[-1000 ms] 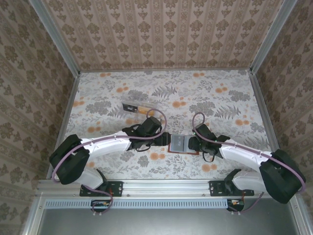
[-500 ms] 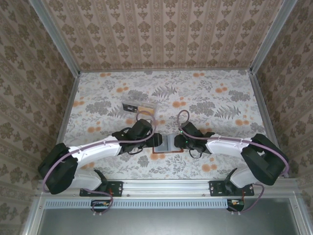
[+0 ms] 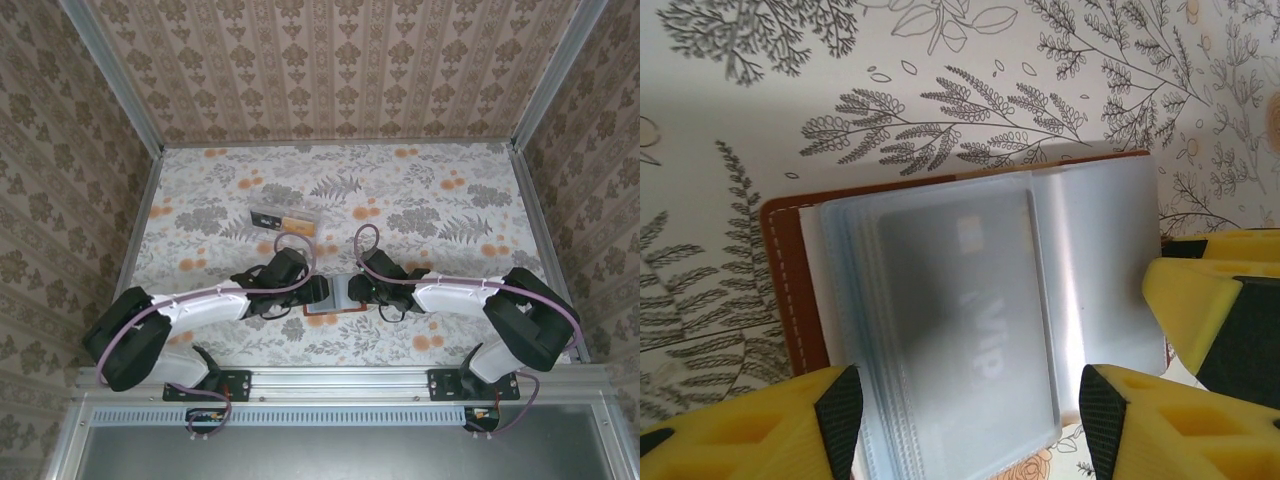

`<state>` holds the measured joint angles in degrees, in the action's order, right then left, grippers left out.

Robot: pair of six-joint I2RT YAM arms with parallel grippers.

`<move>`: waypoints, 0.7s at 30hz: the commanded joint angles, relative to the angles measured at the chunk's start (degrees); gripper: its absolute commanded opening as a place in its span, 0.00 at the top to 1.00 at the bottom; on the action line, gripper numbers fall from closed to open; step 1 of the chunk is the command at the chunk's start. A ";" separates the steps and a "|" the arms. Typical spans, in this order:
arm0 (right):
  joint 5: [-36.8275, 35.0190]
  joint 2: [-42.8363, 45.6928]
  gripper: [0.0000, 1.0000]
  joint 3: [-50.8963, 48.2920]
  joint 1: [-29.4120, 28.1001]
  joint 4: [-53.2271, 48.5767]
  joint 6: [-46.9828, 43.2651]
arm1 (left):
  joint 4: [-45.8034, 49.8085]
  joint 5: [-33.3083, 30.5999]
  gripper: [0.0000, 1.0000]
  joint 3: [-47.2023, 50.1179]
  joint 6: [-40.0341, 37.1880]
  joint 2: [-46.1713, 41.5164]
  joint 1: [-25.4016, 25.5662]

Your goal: Take the credit cards out of the card holder

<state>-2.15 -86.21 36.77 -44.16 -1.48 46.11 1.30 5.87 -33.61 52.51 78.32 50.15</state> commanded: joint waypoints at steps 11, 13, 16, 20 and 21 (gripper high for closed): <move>0.70 0.04 0.59 -1.62 -0.83 -4.98 1.16 | -3.92 2.96 0.40 0.13 1.45 3.22 -0.16; 0.70 -0.03 0.60 -1.66 -0.78 -5.09 1.06 | -4.37 3.14 0.40 0.21 1.63 3.56 -0.14; 0.74 -0.01 0.59 -1.70 -0.79 -5.03 1.13 | -4.53 3.26 0.40 0.12 1.62 3.85 -0.05; 0.81 -0.26 0.59 -1.71 -0.81 -4.83 1.25 | -5.53 4.12 0.39 -0.06 1.29 3.85 0.17; 0.76 -0.32 0.59 -1.76 -0.79 -4.82 1.22 | -6.15 4.48 0.39 -0.02 1.20 3.85 0.24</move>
<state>-2.37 -86.21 36.75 -44.31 -1.48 46.52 -2.70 8.58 -33.61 53.19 81.45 50.17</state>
